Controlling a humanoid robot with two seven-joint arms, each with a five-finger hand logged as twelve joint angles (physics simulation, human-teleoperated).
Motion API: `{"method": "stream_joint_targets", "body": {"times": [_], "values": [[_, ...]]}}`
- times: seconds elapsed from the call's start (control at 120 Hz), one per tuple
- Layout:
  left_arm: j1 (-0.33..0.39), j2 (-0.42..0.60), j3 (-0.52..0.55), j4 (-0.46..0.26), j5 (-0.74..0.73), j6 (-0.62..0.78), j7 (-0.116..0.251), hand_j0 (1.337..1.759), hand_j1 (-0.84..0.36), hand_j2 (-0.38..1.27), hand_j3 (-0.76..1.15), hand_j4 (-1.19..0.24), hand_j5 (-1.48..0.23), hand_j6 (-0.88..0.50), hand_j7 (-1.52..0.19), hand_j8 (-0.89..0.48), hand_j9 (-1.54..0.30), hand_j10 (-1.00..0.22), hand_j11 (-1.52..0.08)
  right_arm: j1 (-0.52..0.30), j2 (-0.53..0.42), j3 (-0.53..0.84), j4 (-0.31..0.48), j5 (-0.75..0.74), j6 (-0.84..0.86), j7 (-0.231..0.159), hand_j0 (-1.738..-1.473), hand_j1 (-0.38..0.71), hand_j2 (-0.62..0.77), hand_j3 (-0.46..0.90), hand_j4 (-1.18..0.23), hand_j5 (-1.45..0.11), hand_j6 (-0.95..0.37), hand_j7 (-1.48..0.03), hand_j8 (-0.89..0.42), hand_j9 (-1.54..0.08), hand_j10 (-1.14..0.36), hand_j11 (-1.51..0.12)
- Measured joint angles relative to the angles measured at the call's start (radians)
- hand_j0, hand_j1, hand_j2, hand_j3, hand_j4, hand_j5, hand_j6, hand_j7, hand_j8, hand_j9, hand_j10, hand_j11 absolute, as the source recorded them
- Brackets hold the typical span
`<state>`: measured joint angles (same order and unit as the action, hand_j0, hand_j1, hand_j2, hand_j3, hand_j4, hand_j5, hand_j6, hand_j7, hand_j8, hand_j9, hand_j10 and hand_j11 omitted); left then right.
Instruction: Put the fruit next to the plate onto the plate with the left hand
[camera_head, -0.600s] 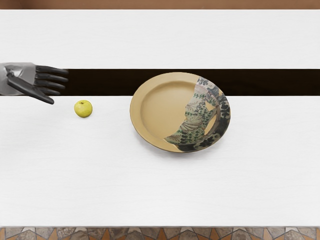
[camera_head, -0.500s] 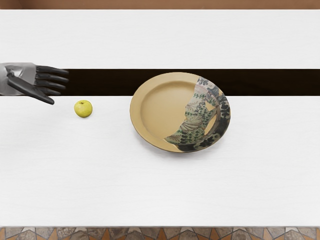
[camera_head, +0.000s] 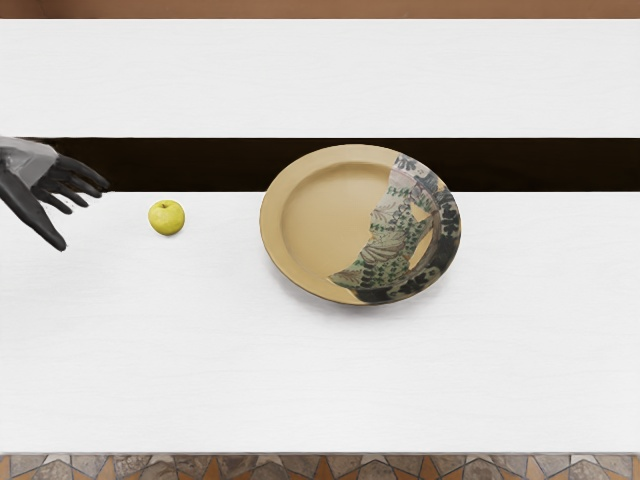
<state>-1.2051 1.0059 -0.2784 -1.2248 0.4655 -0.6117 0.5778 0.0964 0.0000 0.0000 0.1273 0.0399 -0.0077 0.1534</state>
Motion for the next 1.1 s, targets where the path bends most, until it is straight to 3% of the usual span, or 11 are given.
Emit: {"method": "stream_joint_targets", "body": {"times": [0.1, 0.258, 0.458, 0.675, 0.792, 1.1], "values": [[-0.113, 0.005, 0.079, -0.041, 0.092, 0.016, 0.02, 1.658, 0.06, 0.05, 0.0, -0.25, -0.32, -0.25, -0.32, -0.25, -0.32, -0.25, -0.32, 0.002, 0.0, 0.0, 0.0, 0.0, 0.0, 0.0, -1.658, -0.32, 0.0, 0.0, -0.02, -0.03, -0.02, -0.03, -0.02, -0.03, -0.02, -0.03], [-0.189, -0.01, 0.14, -0.145, 0.204, 0.122, 0.03, 1.658, 0.06, 0.05, 0.0, -0.25, -0.32, -0.25, -0.32, -0.25, -0.32, -0.25, -0.32, 0.005, 0.0, 0.0, 0.0, 0.0, 0.0, 0.0, -1.658, -0.32, 0.0, 0.0, -0.02, -0.03, -0.02, -0.03, -0.02, -0.03, -0.02, -0.03], [-0.207, -0.068, 0.16, -0.266, 0.255, 0.216, 0.033, 1.658, 0.06, 0.05, 0.0, -0.25, -0.32, -0.25, -0.32, -0.25, -0.32, -0.25, -0.32, 0.006, 0.0, 0.0, 0.0, 0.0, 0.0, 0.0, -1.658, -0.32, 0.0, 0.0, -0.02, -0.03, -0.02, -0.03, -0.02, -0.03, -0.02, -0.03], [-0.231, -0.165, 0.214, -0.294, 0.266, 0.326, 0.033, 1.658, 0.06, 0.05, 0.0, -0.25, -0.32, -0.25, -0.32, -0.25, -0.32, -0.25, -0.32, 0.007, 0.0, 0.0, 0.0, 0.0, 0.0, 0.0, -1.658, -0.32, 0.0, 0.0, -0.02, -0.03, -0.02, -0.03, -0.02, -0.03, -0.02, -0.03], [-0.375, -0.239, 0.347, -0.309, 0.264, 0.454, 0.033, 1.658, 0.06, 0.05, 0.0, -0.25, -0.32, -0.25, -0.32, -0.25, -0.32, -0.25, -0.32, 0.008, 0.0, 0.0, 0.0, 0.0, 0.0, 0.0, -1.658, -0.32, 0.0, 0.0, -0.02, -0.03, -0.02, -0.03, -0.02, -0.03, -0.02, -0.03], [-0.379, -0.315, 0.564, -0.32, 0.254, 0.684, 0.033, 1.658, 0.05, 0.05, 0.0, -0.25, -0.32, -0.25, -0.32, -0.25, -0.32, -0.25, -0.32, 0.008, 0.0, 0.0, 0.0, 0.0, 0.0, 0.0, -1.658, -0.32, 0.0, 0.0, -0.02, -0.03, -0.02, -0.03, -0.02, -0.03, -0.02, -0.03]]}}
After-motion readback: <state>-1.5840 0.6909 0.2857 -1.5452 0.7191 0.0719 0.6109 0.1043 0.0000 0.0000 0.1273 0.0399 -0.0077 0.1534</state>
